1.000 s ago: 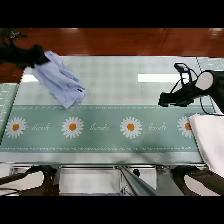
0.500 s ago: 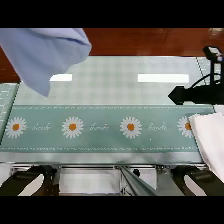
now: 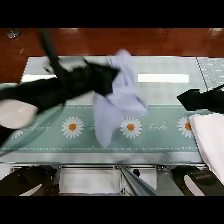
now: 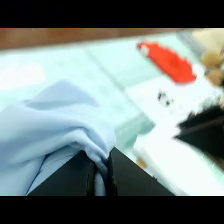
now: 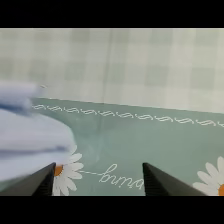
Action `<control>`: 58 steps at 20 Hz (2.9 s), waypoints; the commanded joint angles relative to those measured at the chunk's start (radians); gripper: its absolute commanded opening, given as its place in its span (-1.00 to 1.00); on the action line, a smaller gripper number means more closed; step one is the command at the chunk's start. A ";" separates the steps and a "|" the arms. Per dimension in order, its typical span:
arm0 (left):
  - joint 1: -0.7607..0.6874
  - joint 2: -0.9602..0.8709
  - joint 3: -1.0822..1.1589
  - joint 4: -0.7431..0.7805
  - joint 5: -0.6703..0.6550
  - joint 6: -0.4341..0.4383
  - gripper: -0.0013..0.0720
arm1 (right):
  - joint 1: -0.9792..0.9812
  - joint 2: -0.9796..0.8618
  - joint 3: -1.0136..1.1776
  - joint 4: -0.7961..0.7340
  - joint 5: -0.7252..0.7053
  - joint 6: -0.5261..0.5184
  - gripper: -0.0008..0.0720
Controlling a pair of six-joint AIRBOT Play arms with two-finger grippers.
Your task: Fold the shirts.
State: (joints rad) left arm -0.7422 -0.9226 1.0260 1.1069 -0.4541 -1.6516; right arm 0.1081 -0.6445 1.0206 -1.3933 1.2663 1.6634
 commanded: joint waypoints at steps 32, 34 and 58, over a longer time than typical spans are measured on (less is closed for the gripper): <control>0.459 -0.584 0.025 -0.583 -0.719 0.566 -0.90 | 0.252 -0.290 -0.625 0.617 -0.332 -0.033 0.73; 0.473 -0.583 0.032 -0.583 -0.722 0.566 -0.90 | 0.279 -0.349 -0.625 0.697 -0.388 -0.076 0.73; 0.588 -0.144 0.530 -0.555 -0.322 0.566 -0.90 | 0.054 -0.534 0.736 0.374 -0.029 -0.220 -0.92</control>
State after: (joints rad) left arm -0.1730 -1.1866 1.4315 0.5243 -0.9417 -1.0859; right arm 0.1967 -1.1793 1.4048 -0.8864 1.0977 1.4303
